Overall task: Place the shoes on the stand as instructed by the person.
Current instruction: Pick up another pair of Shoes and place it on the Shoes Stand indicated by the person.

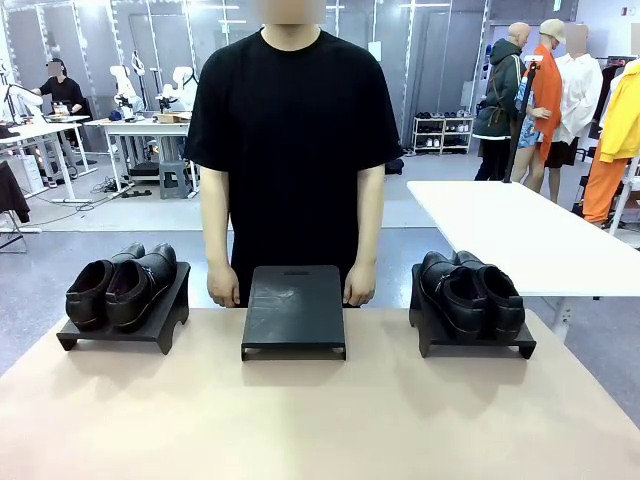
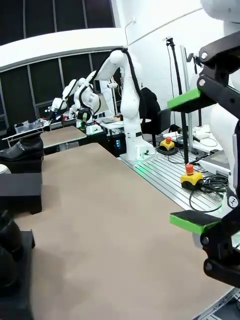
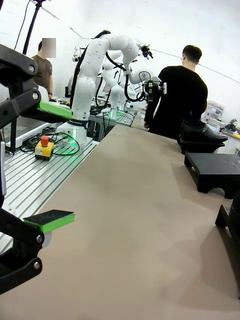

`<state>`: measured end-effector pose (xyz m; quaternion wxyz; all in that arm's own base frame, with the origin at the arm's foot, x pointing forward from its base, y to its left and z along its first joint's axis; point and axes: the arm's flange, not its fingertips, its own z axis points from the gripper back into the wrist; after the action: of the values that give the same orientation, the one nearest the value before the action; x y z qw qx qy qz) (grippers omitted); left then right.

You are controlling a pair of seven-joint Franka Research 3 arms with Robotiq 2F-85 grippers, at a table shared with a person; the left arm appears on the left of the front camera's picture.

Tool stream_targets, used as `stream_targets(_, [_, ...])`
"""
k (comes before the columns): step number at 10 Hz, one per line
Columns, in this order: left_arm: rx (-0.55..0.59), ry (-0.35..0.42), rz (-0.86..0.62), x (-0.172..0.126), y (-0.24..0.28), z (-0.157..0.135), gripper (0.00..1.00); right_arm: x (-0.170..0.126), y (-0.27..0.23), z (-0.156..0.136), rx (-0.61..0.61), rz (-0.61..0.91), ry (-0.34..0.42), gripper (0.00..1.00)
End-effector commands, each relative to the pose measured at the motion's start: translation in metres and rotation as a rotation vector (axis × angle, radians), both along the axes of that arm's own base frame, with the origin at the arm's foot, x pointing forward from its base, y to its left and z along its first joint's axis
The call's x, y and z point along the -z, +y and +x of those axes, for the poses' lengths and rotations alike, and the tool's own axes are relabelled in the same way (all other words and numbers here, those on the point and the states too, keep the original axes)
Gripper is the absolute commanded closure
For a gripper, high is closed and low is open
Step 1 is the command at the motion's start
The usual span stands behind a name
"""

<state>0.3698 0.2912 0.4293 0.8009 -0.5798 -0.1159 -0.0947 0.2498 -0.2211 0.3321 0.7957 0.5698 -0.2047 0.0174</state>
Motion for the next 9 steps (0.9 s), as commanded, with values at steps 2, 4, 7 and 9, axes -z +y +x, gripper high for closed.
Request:
stream_targets(2, [0.012,0.007,0.000,0.0063,0.0013,-0.0082,0.00,-0.0032,0.0012,-0.0033,-0.003,0.002,0.014,0.11])
stream_targets(4, [0.012,0.007,0.000,0.0063,0.0013,-0.0082,0.00,-0.0032,0.0012,-0.0033,-0.003,0.002,0.014,0.11])
stream_targets(7, [0.012,0.007,0.000,0.0063,0.0013,-0.0082,0.00,-0.0032,0.0012,-0.0033,-0.003,0.002,0.014,0.11])
stream_targets(9, [0.012,0.007,0.000,0.0063,0.0013,-0.0082,0.00,-0.0032,0.0012,-0.0033,-0.003,0.002,0.014,0.11])
